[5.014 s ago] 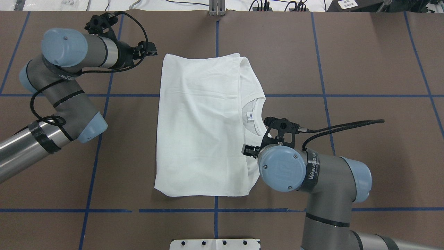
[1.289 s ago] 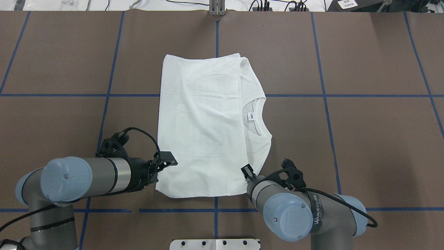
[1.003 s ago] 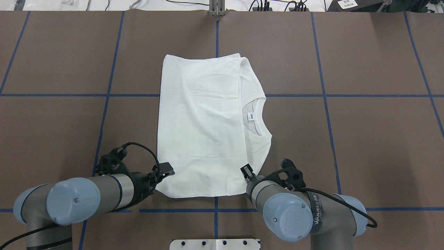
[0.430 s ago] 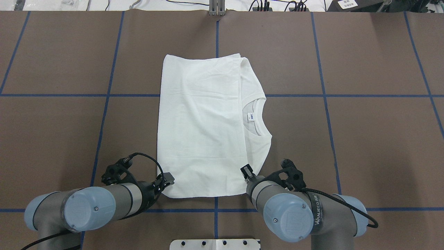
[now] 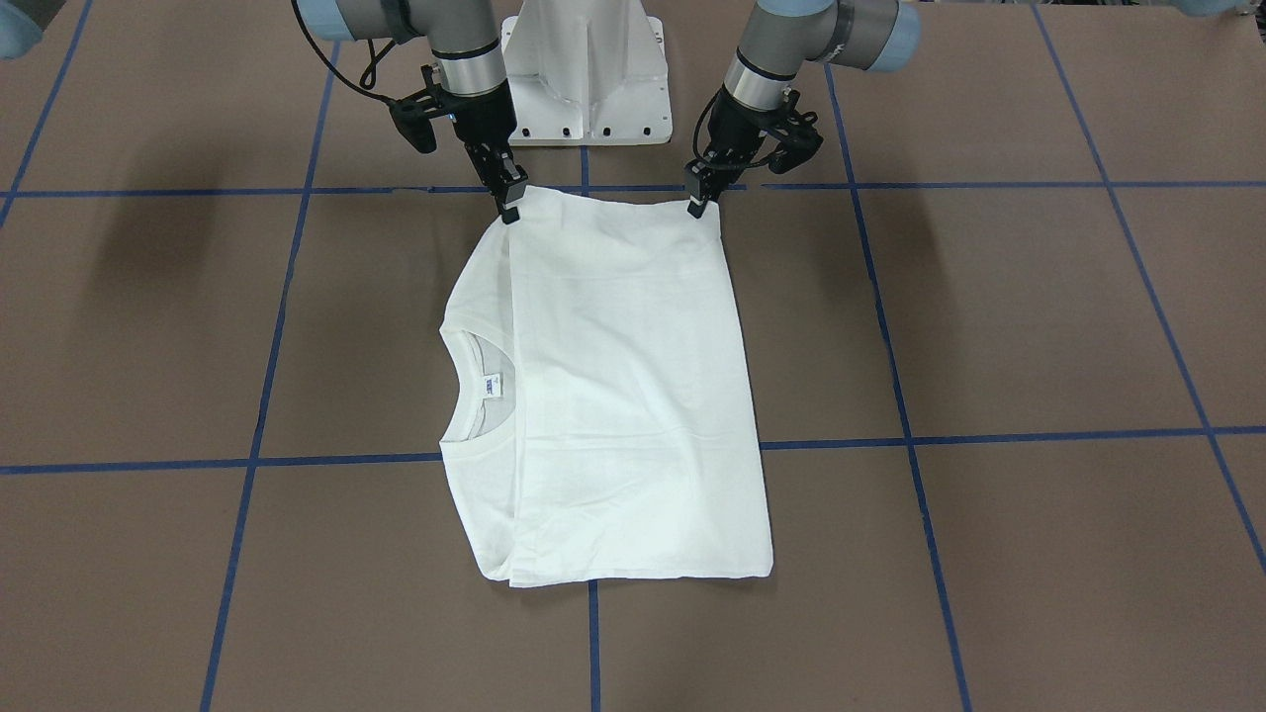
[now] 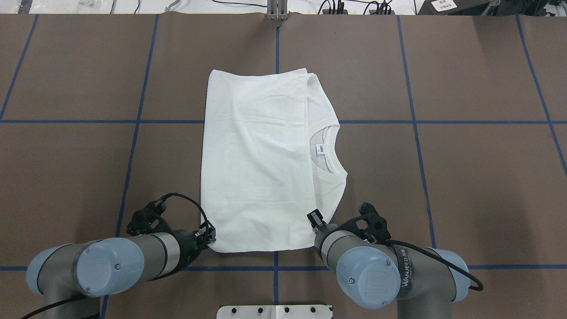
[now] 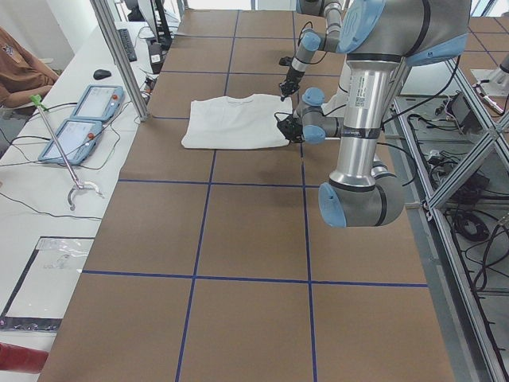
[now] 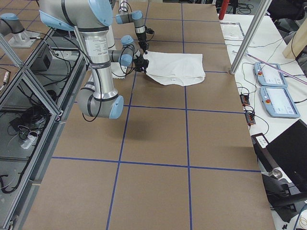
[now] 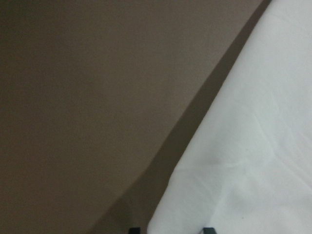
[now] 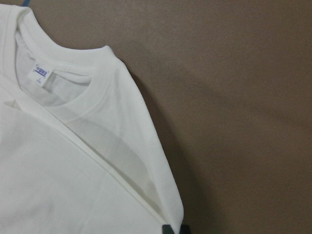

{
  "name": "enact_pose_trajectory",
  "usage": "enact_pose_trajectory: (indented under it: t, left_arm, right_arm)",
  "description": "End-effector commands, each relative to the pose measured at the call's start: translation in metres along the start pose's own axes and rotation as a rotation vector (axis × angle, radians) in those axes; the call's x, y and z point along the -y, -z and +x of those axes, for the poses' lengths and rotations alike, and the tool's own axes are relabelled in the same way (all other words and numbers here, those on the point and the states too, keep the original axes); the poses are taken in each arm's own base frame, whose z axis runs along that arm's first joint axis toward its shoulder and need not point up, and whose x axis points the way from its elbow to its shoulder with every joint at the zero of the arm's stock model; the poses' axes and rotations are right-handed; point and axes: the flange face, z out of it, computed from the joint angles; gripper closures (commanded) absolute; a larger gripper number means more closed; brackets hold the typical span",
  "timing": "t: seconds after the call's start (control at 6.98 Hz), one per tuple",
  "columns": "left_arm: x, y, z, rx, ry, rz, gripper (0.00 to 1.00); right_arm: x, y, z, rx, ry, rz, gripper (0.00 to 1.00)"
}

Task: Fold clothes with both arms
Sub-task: 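Bring the left gripper to the shirt's near edge beside the right gripper, then grasp the near edge with both grippers and fold it away from the robot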

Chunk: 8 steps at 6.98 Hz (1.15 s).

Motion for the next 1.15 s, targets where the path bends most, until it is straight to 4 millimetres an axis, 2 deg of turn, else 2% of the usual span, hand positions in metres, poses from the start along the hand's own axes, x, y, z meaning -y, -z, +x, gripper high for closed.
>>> enact_pose_trajectory:
  t: [0.0, 0.14, 0.29, 0.57, 0.72, 0.86, 1.0]
  left_arm:
    - [-0.002, 0.022, 0.009, -0.021, 0.017, -0.013, 1.00]
    - [-0.006, 0.035, 0.014, -0.026, 0.021, -0.016, 1.00]
    - [-0.008, 0.043, 0.011, -0.025, 0.016, -0.023, 1.00]
    - [-0.037, 0.063, 0.004, -0.018, 0.043, -0.049, 1.00]
    - [-0.042, 0.078, 0.005, 0.007, 0.029, -0.071, 1.00]
    - [-0.049, 0.099, 0.013, 0.024, 0.026, -0.077, 1.00]
    - [-0.056, 0.118, 0.028, 0.008, 0.028, -0.088, 1.00]
  right_arm:
    - [-0.001, 0.002, -0.002, 0.003, -0.001, -0.004, 1.00]
    - [0.001, 0.009, -0.003, 0.010, -0.005, -0.011, 1.00]
    - [0.000, 0.023, -0.004, 0.005, 0.000, -0.012, 1.00]
    - [-0.011, 0.064, 0.004, -0.027, 0.019, -0.025, 1.00]
    - [-0.015, 0.077, 0.007, -0.031, 0.020, -0.040, 1.00]
    - [-0.012, 0.094, 0.003, -0.021, 0.016, -0.055, 1.00]
    - [-0.005, 0.122, -0.004, -0.016, 0.012, -0.060, 1.00]
